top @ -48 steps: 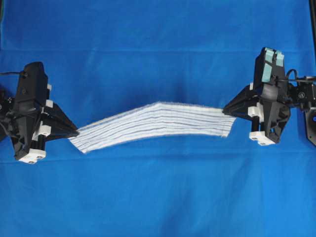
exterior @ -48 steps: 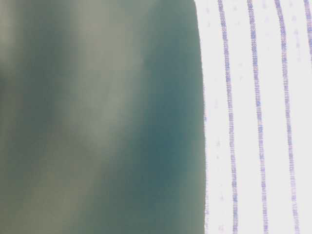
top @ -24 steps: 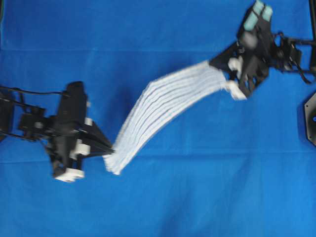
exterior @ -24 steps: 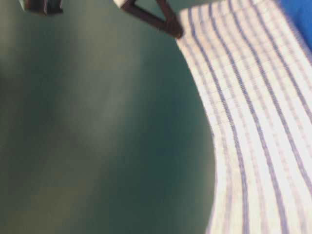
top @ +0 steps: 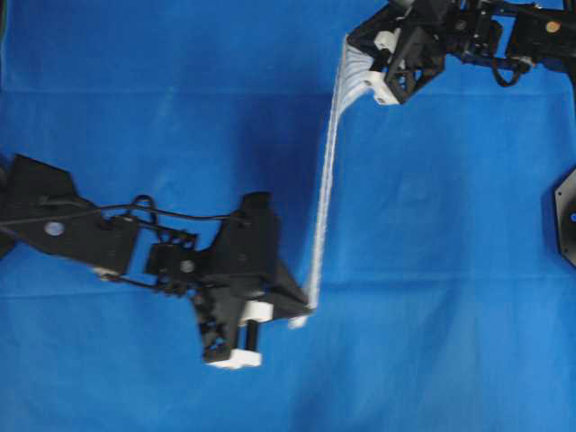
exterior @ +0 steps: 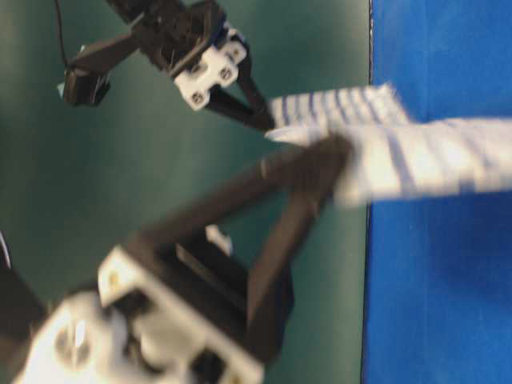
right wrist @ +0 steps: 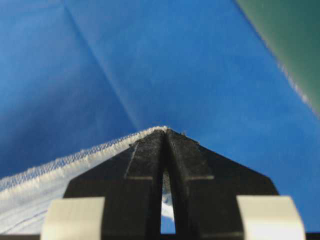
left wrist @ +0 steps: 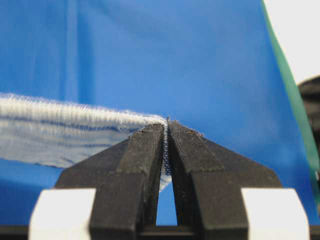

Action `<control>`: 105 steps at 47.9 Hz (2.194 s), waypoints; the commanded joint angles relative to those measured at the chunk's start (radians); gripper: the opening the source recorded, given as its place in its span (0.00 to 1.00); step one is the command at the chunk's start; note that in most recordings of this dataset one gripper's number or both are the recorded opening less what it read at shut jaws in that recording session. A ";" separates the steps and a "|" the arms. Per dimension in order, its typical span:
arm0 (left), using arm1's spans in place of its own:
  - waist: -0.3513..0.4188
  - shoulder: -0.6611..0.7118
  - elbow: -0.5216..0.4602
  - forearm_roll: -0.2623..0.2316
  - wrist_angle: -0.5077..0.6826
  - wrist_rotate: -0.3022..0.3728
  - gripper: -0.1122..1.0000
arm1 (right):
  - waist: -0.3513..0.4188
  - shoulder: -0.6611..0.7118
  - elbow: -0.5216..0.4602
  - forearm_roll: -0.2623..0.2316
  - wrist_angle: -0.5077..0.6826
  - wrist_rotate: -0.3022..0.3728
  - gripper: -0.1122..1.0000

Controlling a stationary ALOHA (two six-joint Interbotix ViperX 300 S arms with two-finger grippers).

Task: Fold the blue towel.
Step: 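Lift the strip and rotate it vertical, left gripper swinging toward the near side, then lay the strip down vertically, open both grippers and withdraw sideways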

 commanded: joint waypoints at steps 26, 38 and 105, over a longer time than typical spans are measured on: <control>0.003 0.158 -0.227 0.003 -0.040 0.083 0.12 | -0.064 -0.054 0.020 -0.029 -0.018 -0.002 0.13; 0.025 0.287 -0.327 0.003 -0.132 0.160 0.12 | -0.089 -0.186 0.146 -0.029 -0.017 0.002 0.13; -0.020 0.153 0.067 -0.003 -0.178 0.044 0.12 | -0.040 0.232 -0.133 -0.028 -0.072 0.011 0.13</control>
